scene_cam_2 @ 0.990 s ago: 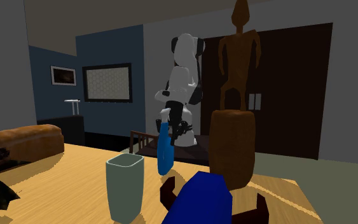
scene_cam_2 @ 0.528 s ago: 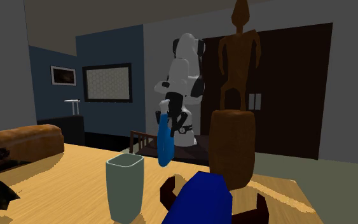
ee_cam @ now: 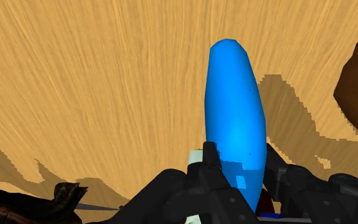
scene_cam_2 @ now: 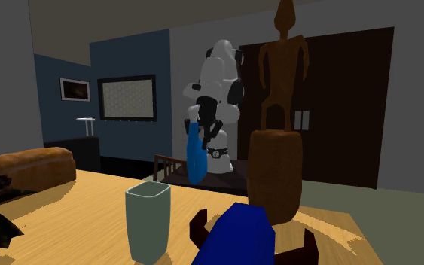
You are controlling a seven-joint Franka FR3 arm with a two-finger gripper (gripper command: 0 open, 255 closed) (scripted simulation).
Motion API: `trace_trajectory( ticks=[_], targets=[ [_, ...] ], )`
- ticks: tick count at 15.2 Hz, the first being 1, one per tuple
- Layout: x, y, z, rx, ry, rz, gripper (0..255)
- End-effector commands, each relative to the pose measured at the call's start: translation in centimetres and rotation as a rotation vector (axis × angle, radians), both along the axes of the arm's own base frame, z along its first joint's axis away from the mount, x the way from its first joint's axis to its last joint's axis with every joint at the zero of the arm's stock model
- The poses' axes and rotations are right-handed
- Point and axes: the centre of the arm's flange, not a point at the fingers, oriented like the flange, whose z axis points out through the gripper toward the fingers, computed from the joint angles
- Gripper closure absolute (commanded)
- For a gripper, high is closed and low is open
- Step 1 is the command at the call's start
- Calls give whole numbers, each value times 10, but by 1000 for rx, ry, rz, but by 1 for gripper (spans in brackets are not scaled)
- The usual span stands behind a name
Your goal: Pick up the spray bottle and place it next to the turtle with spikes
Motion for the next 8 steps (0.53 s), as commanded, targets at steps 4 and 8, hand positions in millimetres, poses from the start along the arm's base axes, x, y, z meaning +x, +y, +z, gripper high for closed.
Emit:
trace_trajectory(
  ticks=[4, 8],
  targets=[
    [0, -1, 27, 0, 0, 0, 255],
    [0, -1, 48, 0, 0, 0, 255]
  ],
)
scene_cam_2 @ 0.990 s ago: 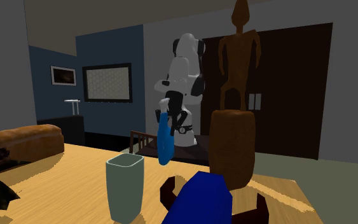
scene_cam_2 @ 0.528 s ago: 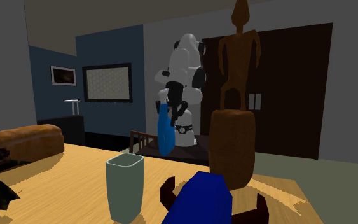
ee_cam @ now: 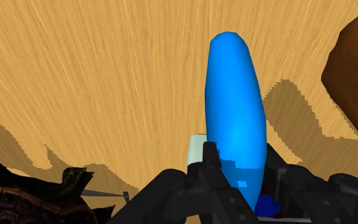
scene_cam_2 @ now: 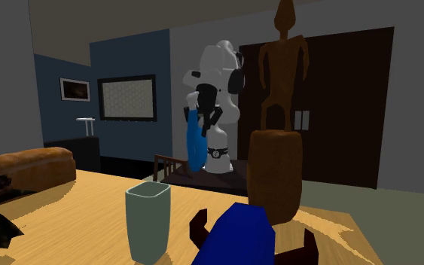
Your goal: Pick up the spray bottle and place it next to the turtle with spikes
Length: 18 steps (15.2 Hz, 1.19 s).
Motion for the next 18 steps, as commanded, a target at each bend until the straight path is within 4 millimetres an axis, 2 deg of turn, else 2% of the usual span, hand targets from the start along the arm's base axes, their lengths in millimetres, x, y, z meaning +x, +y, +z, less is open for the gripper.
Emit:
trace_trajectory(
  ticks=[1, 18],
  targets=[
    [0, 0, 11, 0, 0, 0, 255],
    [0, 0, 101, 0, 0, 0, 255]
  ],
)
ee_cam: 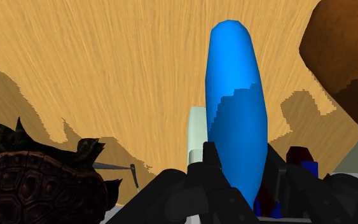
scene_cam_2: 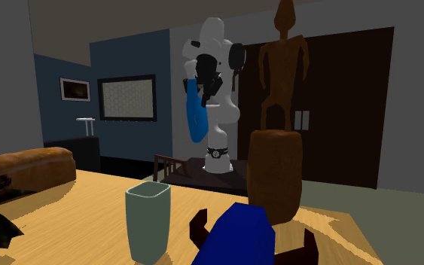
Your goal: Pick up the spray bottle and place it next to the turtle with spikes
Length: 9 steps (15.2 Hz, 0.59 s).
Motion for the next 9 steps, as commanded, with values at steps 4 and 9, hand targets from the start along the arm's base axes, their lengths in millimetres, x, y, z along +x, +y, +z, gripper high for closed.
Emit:
trace_trajectory(
  ticks=[4, 9],
  targets=[
    [0, 1, 26, 0, 0, 0, 255],
    [0, 1, 53, 0, 0, 0, 255]
  ],
)
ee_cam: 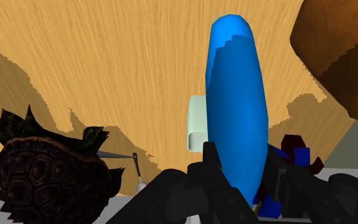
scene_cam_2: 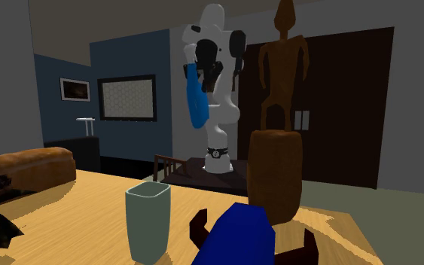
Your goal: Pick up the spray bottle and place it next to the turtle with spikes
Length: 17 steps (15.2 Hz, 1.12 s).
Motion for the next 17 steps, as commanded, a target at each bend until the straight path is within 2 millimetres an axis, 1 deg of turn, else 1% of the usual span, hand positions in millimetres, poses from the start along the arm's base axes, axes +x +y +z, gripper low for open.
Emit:
trace_trajectory(
  ticks=[1, 17],
  targets=[
    [0, -1, 11, 0, 0, 0, 255],
    [0, -1, 96, 0, 0, 0, 255]
  ],
)
